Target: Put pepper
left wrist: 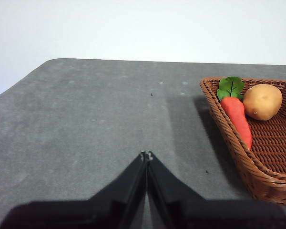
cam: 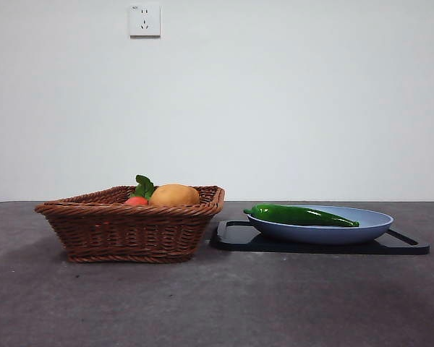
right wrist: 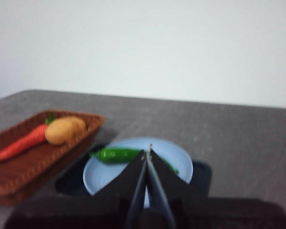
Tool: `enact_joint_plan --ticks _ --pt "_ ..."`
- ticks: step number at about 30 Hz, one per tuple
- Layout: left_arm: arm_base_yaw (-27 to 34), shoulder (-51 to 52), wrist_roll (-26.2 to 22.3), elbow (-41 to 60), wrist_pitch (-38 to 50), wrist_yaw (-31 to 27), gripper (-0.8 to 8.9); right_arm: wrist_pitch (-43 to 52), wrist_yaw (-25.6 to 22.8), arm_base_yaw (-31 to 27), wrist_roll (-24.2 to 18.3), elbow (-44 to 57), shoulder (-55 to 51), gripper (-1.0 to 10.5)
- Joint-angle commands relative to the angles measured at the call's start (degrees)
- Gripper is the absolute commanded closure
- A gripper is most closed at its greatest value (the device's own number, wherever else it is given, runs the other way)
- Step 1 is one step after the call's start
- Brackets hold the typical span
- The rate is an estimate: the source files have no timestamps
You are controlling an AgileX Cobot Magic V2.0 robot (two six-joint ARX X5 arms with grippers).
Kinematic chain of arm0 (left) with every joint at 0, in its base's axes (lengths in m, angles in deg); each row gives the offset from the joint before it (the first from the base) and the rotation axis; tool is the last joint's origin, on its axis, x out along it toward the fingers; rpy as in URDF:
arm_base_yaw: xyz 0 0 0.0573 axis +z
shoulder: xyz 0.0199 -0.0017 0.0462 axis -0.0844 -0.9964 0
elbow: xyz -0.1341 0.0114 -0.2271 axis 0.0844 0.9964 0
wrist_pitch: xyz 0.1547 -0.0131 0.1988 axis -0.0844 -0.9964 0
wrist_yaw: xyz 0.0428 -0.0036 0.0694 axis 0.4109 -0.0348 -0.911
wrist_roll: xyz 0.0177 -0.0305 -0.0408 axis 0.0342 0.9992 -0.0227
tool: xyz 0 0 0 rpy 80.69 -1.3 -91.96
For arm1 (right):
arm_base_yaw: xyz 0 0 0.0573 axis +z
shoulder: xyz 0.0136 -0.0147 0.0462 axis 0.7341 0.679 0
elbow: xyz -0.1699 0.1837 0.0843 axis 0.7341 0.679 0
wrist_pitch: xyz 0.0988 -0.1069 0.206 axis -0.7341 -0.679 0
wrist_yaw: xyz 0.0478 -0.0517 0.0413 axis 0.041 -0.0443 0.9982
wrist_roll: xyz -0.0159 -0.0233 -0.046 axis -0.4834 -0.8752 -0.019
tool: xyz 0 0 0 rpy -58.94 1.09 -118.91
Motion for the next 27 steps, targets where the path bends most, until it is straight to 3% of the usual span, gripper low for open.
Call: enact_joint_plan --ticks 1,9,17,27 --pt "0.2 0.2 0.5 0.3 0.5 0.1 8.06 1.3 -1.0 0.1 1.4 2.7 -1.6 9.4" --pt "0.2 0.2 0.5 0.3 0.5 0.1 8.06 1.3 -1.0 0.1 2.4 8.7 -5.1 9.4" --pt "0.2 0.2 0.5 0.3 0.5 0.1 8.06 -5.3 -0.9 0.1 2.5 8.7 -5.1 9.4" --pt "0.2 0.2 0.5 0.3 0.5 0.1 8.06 -4.0 -0.9 0.1 2.8 8.7 -5.1 9.4"
